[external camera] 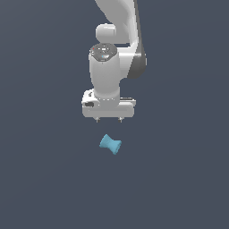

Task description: Pick up the object and move it to a goal position.

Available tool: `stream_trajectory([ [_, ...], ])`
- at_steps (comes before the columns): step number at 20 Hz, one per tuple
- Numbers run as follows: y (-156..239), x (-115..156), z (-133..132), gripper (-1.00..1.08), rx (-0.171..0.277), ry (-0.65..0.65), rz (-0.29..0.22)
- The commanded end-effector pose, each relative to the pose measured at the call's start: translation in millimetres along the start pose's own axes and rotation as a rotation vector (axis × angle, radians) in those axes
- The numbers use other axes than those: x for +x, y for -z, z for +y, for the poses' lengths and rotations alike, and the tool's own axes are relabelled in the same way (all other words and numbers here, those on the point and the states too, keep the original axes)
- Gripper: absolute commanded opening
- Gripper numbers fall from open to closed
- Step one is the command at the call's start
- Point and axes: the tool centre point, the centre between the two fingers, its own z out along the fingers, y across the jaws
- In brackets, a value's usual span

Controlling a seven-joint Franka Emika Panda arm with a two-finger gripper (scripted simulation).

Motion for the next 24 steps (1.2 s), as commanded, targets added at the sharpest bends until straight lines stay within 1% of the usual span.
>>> stream_trajectory([
  [1, 0.0, 0.0, 0.0, 1.0, 0.0, 0.0, 0.0],
  [10, 11.1, -2.2, -11.9, 1.0, -0.016, 0.028, 0.005],
  [18, 11.1, -2.2, -11.9, 1.0, -0.016, 0.028, 0.005],
  [24, 6.8, -0.1, -11.4, 1.0, -0.018, 0.071, 0.003],
])
